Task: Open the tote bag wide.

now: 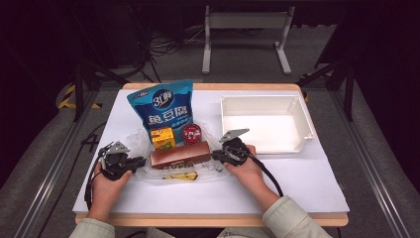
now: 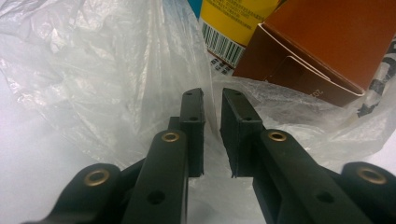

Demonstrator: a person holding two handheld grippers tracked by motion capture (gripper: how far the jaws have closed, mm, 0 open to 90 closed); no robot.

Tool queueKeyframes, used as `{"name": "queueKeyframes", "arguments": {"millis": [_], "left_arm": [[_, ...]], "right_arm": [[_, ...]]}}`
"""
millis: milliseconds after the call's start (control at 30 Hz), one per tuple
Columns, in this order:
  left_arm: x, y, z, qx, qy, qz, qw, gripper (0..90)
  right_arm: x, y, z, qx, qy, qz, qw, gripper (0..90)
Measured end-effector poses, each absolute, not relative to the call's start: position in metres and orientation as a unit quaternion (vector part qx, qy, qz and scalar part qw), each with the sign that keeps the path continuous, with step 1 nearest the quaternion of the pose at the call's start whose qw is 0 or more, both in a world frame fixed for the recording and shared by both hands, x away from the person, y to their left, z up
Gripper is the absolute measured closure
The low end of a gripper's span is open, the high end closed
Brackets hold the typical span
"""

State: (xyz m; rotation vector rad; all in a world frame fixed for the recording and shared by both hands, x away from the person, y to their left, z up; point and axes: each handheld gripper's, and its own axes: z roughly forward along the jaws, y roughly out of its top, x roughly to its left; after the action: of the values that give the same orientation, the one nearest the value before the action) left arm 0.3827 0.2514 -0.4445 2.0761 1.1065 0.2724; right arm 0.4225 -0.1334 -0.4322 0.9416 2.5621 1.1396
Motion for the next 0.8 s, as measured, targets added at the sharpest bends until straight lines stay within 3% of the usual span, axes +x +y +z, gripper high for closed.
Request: {"name": "queueKeyframes", "arguments": {"millis": [233, 500, 800], "left_arm": [[0.373, 0.253, -0.438, 0.805, 0.425, 0.115, 0.397, 67.9], [0.367, 0.252, -0.428, 0.795, 0.406, 0.122, 0.434, 60.0], [0.363, 0.25, -0.42, 0.781, 0.39, 0.137, 0.467, 57.3]], "right_arm": [[0.417, -0.141, -0.415, 0.314, 0.844, 0.419, 0.115, 55.9], [0.406, -0.149, -0.393, 0.294, 0.824, 0.469, 0.123, 50.0], [0.401, -0.158, -0.368, 0.278, 0.808, 0.506, 0.121, 47.4]]}}
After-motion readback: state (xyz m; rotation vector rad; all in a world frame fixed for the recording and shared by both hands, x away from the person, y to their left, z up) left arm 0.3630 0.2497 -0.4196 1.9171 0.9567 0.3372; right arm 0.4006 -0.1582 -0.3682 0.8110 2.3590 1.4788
